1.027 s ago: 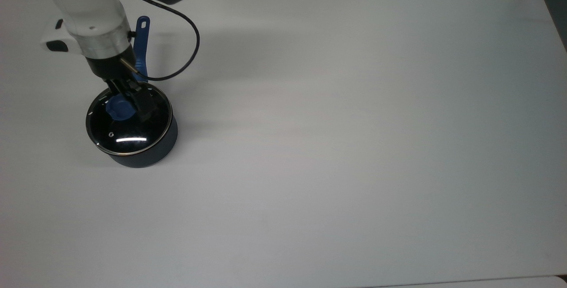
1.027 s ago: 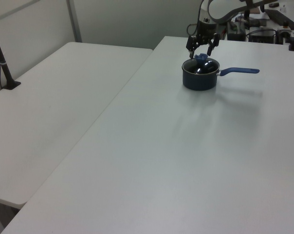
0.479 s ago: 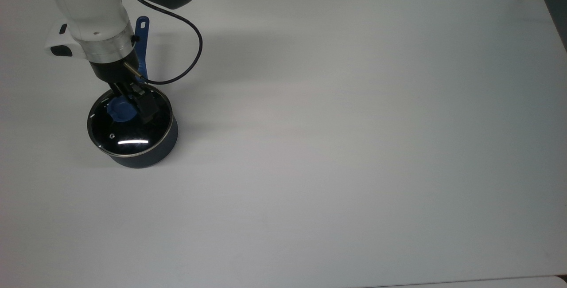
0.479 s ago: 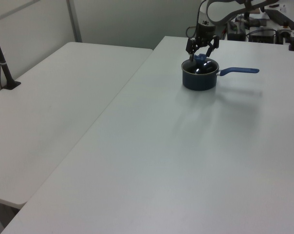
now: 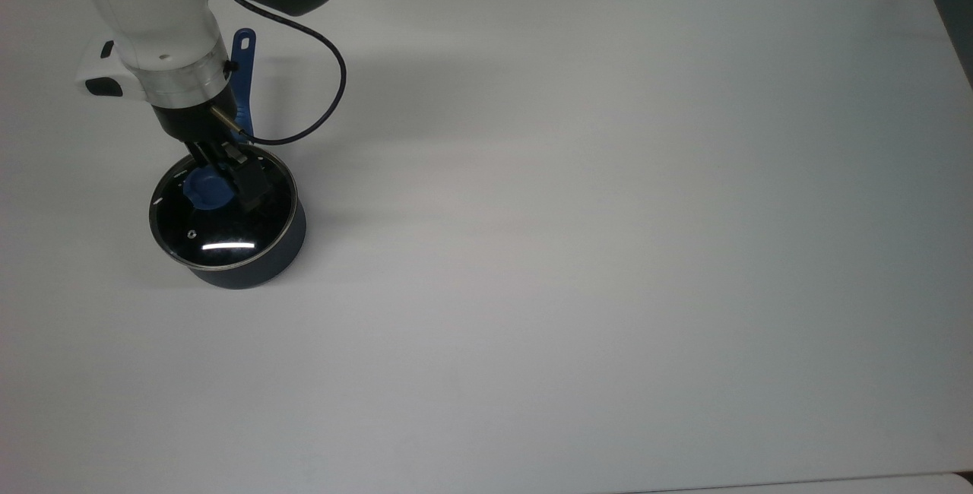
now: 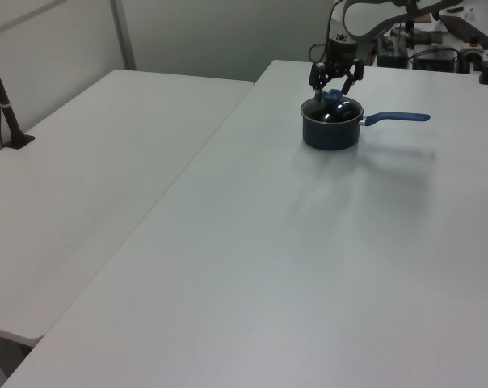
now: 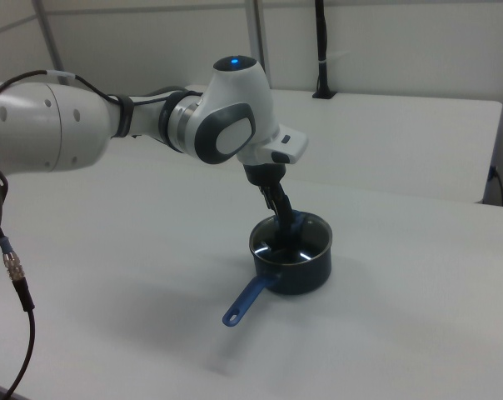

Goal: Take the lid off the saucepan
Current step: 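Lower the gripper around the blue lid knob and close on it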

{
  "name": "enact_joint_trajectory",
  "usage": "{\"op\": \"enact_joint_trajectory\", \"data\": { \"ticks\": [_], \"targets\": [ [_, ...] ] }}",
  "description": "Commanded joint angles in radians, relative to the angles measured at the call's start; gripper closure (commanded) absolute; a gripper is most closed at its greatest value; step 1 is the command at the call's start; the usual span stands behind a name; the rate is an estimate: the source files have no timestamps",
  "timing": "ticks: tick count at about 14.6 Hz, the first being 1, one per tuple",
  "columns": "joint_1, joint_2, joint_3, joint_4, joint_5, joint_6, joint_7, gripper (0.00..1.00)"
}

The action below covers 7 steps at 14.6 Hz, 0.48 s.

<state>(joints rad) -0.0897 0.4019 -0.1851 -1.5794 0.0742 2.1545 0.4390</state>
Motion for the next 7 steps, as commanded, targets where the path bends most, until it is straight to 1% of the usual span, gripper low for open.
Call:
{"op": "enact_joint_trajectory", "data": {
  "ticks": [1,7],
  "targets": [
    [0.005,0.002,-0.011,0.009,0.003,0.002,0.01,0.1],
    [0.002,-0.002,-0.011,0.009,0.001,-0.022,0.007,0.1]
  ]
}}
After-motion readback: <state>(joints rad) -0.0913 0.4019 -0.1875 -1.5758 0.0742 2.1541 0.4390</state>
